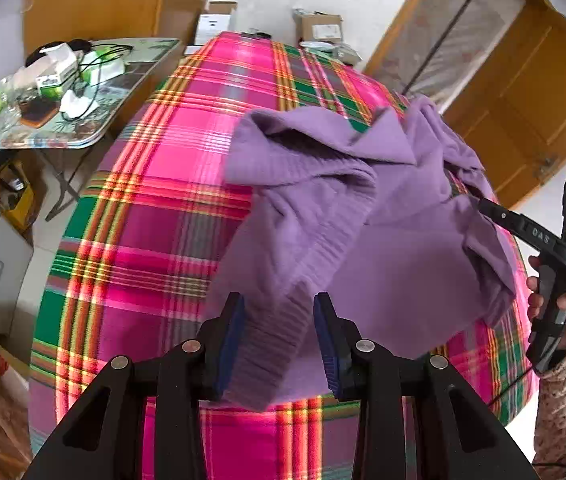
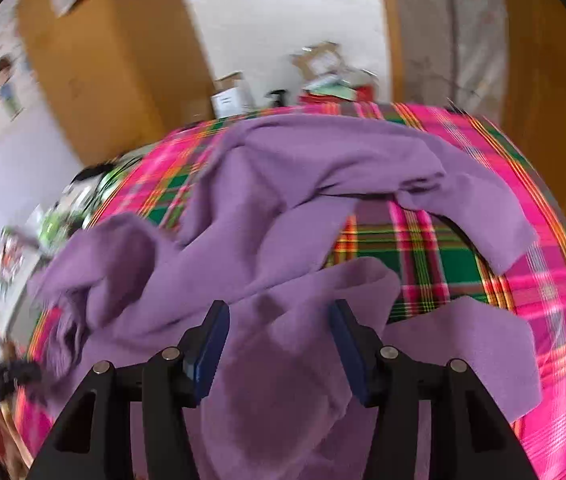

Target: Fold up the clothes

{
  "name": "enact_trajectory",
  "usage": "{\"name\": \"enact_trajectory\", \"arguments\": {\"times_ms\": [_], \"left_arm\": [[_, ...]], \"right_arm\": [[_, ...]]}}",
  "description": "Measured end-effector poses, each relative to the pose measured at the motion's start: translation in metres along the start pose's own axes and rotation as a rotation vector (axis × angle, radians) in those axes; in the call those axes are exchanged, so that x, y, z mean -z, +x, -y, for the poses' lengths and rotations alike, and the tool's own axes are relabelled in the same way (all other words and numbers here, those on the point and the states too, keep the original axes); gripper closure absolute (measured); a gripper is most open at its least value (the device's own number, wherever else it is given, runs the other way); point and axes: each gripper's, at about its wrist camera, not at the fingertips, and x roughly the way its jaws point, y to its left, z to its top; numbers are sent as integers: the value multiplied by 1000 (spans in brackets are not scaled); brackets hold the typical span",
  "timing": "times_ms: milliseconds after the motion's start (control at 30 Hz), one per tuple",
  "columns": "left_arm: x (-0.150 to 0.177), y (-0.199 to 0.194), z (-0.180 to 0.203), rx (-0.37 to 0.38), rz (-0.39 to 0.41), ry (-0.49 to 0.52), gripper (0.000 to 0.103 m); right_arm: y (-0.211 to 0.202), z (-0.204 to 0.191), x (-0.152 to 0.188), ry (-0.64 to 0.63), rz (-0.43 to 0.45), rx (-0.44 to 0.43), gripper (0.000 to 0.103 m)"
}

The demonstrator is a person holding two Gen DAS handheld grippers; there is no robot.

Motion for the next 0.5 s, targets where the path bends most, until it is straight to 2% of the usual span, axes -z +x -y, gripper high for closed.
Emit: {"name": "enact_trajectory", "arguments": {"times_ms": [100,267,500], "left_arm": [[-2,4,-3,-1,-9,-12,66],[-4,9,-3,1,-16,-16,66],[-7,12,-4,3,-12,-25,66]], "right_arm": [[14,9,-6,81,-32,2,50],[35,8,-11,138,-79,-44,48],[54,15,-24,198,-92,-19,47]]}}
